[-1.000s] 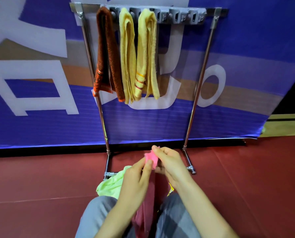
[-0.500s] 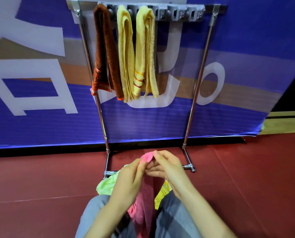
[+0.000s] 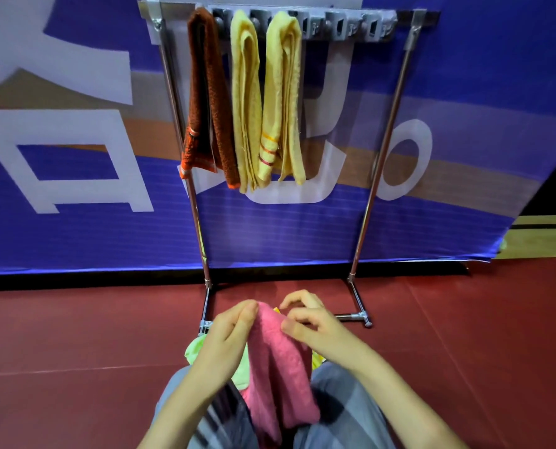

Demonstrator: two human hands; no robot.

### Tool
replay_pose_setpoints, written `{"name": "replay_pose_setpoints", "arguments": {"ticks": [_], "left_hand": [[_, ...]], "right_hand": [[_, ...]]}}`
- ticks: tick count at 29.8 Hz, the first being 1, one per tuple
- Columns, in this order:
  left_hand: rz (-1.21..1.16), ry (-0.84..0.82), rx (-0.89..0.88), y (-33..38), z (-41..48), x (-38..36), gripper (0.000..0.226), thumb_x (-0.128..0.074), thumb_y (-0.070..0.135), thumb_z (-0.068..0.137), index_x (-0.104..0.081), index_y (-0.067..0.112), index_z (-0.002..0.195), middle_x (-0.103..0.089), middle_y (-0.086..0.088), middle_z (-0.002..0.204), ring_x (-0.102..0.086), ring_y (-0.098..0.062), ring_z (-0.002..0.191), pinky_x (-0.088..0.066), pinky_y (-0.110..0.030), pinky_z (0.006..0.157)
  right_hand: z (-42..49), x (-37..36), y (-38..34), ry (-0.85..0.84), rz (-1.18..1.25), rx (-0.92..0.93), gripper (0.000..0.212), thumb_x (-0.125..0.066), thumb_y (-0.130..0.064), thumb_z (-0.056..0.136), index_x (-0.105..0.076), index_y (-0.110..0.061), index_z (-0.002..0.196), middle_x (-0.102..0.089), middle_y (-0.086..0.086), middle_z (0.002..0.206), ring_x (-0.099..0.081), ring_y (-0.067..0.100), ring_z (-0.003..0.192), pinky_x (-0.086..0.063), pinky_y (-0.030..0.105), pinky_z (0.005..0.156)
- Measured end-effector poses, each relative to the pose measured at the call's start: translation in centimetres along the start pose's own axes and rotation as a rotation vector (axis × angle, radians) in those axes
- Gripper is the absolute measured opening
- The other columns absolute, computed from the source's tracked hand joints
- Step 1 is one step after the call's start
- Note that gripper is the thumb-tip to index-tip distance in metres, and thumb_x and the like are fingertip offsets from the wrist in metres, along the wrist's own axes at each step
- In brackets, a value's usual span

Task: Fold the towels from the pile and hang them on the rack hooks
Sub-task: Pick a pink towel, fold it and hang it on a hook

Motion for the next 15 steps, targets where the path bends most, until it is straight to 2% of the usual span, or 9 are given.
{"name": "replay_pose_setpoints", "arguments": {"ticks": [2,3,5,7,9,11,13,15], "left_hand": [[-0.021,0.044,0.019,-0.2,0.3,0.8,0.046,-0.042,0.058,0.078,-0.060,0.017,0.068,-0.062,0.012,0.064,-0.052,0.003,0.064,-0.043,-0.018,0.065],[-0.030,0.079,0.027,-0.2,0.4,1.4,0.050,-0.042,0.055,0.082,-0.060,0.010,0.069,-0.061,0.009,0.065,-0.052,-0.001,0.067,-0.043,-0.019,0.065],[-0.071,0.166,0.062,-0.7,0.8,2.8,0.052,-0.040,0.043,0.091,-0.059,-0.003,0.077,-0.057,-0.003,0.073,-0.050,-0.012,0.074,-0.043,-0.020,0.063],[-0.073,0.191,0.112,-1.4,1.3,4.0,0.053,-0.038,0.037,0.092,-0.058,-0.011,0.083,-0.052,-0.011,0.076,-0.046,-0.017,0.076,-0.043,-0.028,0.068],[-0.013,0.175,0.128,-1.9,1.7,4.6,0.062,-0.045,0.053,0.085,-0.059,-0.007,0.079,-0.050,-0.008,0.073,-0.044,-0.016,0.073,-0.038,-0.034,0.071],[0.031,0.171,0.134,-2.2,2.1,4.7,0.062,-0.038,0.065,0.071,-0.057,0.006,0.079,-0.048,-0.007,0.072,-0.042,-0.014,0.072,-0.038,-0.035,0.071],[0.031,0.175,0.146,-2.3,2.6,4.6,0.058,-0.037,0.066,0.071,-0.055,0.011,0.079,-0.046,-0.008,0.071,-0.041,-0.015,0.070,-0.037,-0.035,0.069],[-0.005,0.205,0.156,-1.9,3.4,4.6,0.049,-0.041,0.059,0.080,-0.050,0.011,0.075,-0.039,-0.009,0.069,-0.035,-0.018,0.068,-0.033,-0.034,0.068]], "right_hand": [[-0.4,0.0,1.4,-0.058,0.000,-0.022,0.077,-0.039,-0.088,0.054,-0.065,-0.016,0.064,-0.045,-0.022,0.105,-0.035,-0.006,0.111,-0.018,-0.004,0.091],[-0.7,0.2,2.1,-0.074,-0.005,-0.035,0.082,-0.040,-0.087,0.054,-0.067,-0.011,0.066,-0.045,-0.022,0.106,-0.035,-0.005,0.113,-0.019,-0.003,0.091],[-1.4,1.1,3.4,-0.039,-0.029,-0.060,0.064,-0.048,-0.083,0.055,-0.065,-0.022,0.059,-0.048,-0.020,0.106,-0.040,-0.007,0.109,-0.024,0.003,0.092],[-1.8,2.5,3.9,0.075,0.006,-0.070,0.044,-0.056,-0.076,0.056,-0.062,-0.033,0.055,-0.054,-0.013,0.102,-0.049,-0.011,0.096,-0.033,0.006,0.088],[-1.7,4.1,3.3,0.184,0.036,-0.033,0.032,-0.064,-0.065,0.059,-0.063,-0.034,0.061,-0.060,-0.008,0.088,-0.054,-0.011,0.084,-0.038,0.005,0.078],[-1.2,5.5,2.2,0.228,0.039,-0.014,0.018,-0.068,-0.042,0.068,-0.059,-0.028,0.062,-0.062,-0.013,0.069,-0.053,-0.009,0.068,-0.040,0.006,0.068],[-0.5,6.6,1.1,0.286,-0.016,0.027,0.024,-0.069,-0.017,0.076,-0.057,-0.028,0.058,-0.059,-0.017,0.058,-0.049,-0.007,0.060,-0.038,0.008,0.061],[0.4,7.9,0.1,0.391,-0.052,0.063,0.032,-0.068,-0.005,0.077,-0.059,-0.031,0.060,-0.059,-0.014,0.055,-0.049,-0.008,0.057,-0.038,0.008,0.059]]}}
Point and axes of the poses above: each hand's wrist, its own z-axis towards the middle knuckle, its own x-axis out of the back of the hand, y = z × x, the point moved 4 cm from there along z, towards the middle knuckle
